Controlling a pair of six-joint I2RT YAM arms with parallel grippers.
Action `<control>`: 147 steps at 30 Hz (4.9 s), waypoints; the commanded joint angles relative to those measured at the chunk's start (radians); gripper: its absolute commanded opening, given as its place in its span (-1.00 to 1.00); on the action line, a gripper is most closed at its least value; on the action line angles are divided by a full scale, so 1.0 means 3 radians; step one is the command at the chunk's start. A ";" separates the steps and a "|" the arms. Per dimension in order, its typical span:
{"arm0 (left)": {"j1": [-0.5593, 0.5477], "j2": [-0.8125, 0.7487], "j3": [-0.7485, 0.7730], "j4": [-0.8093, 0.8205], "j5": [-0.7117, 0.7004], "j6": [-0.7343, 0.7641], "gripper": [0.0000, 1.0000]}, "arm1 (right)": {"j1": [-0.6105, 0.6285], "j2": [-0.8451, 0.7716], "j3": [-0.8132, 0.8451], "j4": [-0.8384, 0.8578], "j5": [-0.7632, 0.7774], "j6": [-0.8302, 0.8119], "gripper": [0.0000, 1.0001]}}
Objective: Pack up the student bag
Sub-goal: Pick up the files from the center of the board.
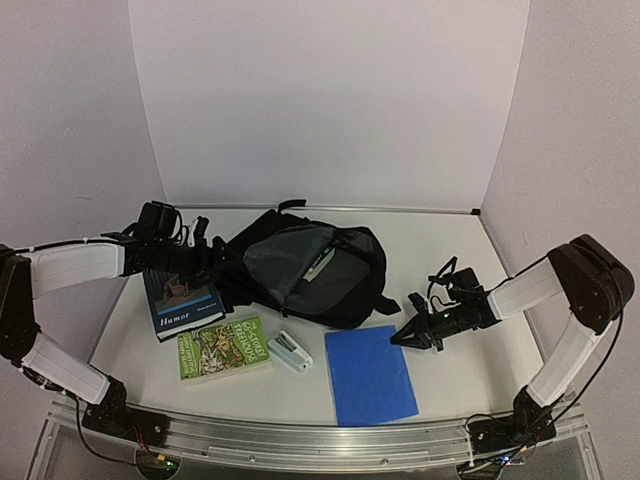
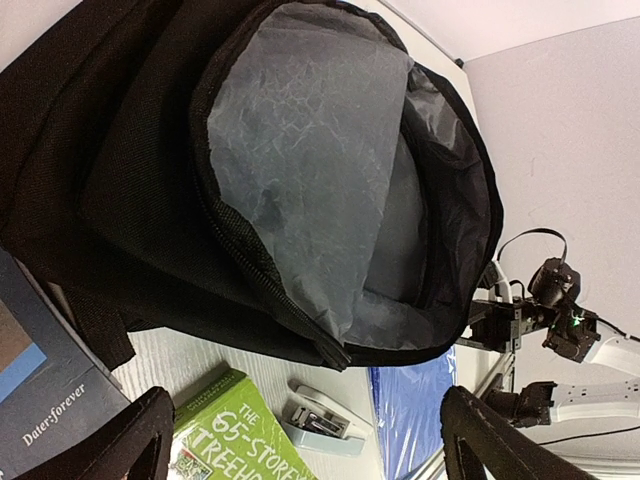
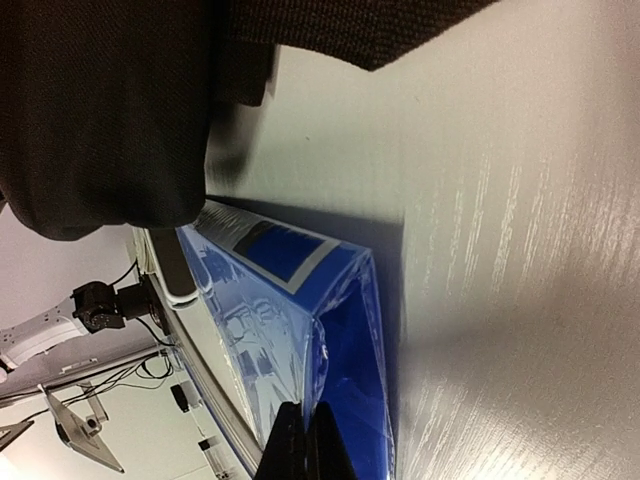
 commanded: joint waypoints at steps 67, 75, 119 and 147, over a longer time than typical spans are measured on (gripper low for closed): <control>-0.1653 0.1172 0.2045 -0.1458 0.2011 0.1765 -0.27 | 0.1078 -0.1012 0.1931 -0.1672 -0.0179 -0.1118 -1.00; -0.1653 0.1088 0.1910 -0.1276 0.1894 0.1630 -0.87 | 0.1069 -0.0933 0.1944 -0.1605 0.0251 -0.1086 -0.69; -0.0861 -0.0401 0.0539 0.2045 0.1197 -0.1126 -0.99 | 0.0784 -0.1270 0.0661 0.1975 -0.0017 0.1236 0.35; -0.0599 -0.0359 0.1106 -0.0404 0.0273 -0.0085 0.98 | 0.0822 -0.1379 0.0849 0.1287 0.1153 0.1071 -1.00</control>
